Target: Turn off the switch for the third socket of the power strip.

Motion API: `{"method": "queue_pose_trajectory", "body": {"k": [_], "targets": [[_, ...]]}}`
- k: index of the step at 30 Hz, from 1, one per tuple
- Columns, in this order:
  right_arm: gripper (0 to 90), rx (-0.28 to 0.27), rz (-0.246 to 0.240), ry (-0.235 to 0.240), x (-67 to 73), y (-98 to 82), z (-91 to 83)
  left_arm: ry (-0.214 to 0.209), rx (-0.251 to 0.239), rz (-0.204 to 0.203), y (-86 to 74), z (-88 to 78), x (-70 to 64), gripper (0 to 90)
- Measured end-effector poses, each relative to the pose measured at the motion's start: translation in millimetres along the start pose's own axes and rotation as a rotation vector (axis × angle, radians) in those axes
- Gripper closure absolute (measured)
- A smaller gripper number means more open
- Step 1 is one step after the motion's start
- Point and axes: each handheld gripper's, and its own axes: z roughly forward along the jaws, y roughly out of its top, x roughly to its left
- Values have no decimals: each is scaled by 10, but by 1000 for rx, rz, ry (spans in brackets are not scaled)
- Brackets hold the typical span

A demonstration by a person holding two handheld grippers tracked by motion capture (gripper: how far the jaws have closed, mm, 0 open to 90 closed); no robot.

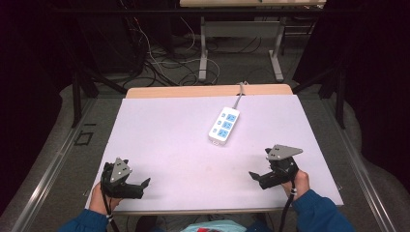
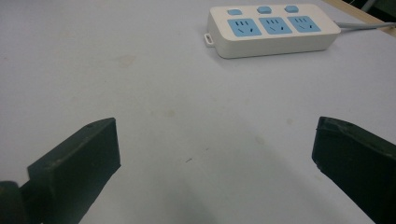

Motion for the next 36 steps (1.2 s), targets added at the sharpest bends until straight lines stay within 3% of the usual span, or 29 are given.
{"method": "queue_pose_trajectory", "body": {"k": [9,17,19,22,36], "targets": [[3,9,-12,11,-63,90,84,-8,-3,0,1,7,5,1],[5,-19,12,11,-92,165,158,-20,5,32,43,71,-10,2],[5,-1,6,19,-110,189,170,-26,5,21,38,69,-12,1],[6,-15,5,14,-111,208,198,-10,-4,29,39,61,3,2],[10,-5,11,27,-193,338,369,-21,5,20,38,67,-12,2]]}}
